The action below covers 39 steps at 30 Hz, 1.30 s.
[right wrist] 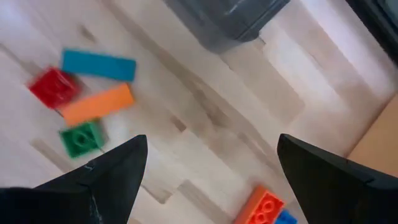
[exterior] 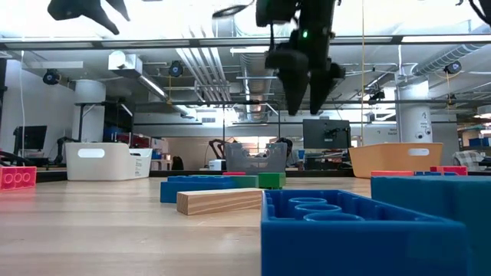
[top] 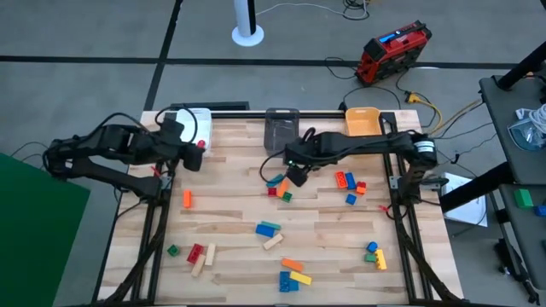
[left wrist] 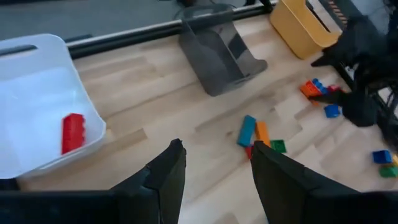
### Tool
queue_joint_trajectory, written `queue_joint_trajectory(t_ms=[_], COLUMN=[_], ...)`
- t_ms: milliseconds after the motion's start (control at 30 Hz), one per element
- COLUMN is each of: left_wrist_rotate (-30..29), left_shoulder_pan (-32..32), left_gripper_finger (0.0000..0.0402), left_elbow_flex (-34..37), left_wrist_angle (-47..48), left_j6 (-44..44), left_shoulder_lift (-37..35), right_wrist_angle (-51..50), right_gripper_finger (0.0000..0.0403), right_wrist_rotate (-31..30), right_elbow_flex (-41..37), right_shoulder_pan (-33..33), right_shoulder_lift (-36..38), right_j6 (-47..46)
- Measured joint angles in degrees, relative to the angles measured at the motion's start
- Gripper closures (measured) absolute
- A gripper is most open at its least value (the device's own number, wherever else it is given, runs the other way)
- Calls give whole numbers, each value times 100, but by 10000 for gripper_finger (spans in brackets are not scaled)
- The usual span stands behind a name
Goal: Sort blocks by size
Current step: Put the top small green game piece into the black bin
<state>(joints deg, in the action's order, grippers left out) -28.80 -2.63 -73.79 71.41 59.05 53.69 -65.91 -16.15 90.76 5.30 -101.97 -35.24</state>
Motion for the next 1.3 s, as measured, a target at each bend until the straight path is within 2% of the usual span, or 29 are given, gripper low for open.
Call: queue_joint_trajectory(t_ms=[100,233,467,1067,1300], left_wrist_rotate=[-72,-75,-74,-72,-71], left_shoulder_pan=[0,0,0,0,0], left_gripper_finger=[242,242,242,242,242], left_elbow_flex=[3,8,10,12,12], left_wrist_angle=[83,221,305,316,318], left_j6=[-2,-2,-2,-31,-28], left_shoulder_lift=[2,55,110,135,170], right_wrist_angle=[110,556,956,1646,1706], right_gripper_finger=[53,53,53,55,99], right_wrist_rotate=[441,1530,2058,2142,2092], right_elbow_flex=[-4,-4,-4,-10,-2], right_shoulder_pan=[0,-105,-264,-354,-365], right_shoulder_lift=[-264,-596,-1057,-1540,-1764], right_j6=[-93,819,979,1263,1301])
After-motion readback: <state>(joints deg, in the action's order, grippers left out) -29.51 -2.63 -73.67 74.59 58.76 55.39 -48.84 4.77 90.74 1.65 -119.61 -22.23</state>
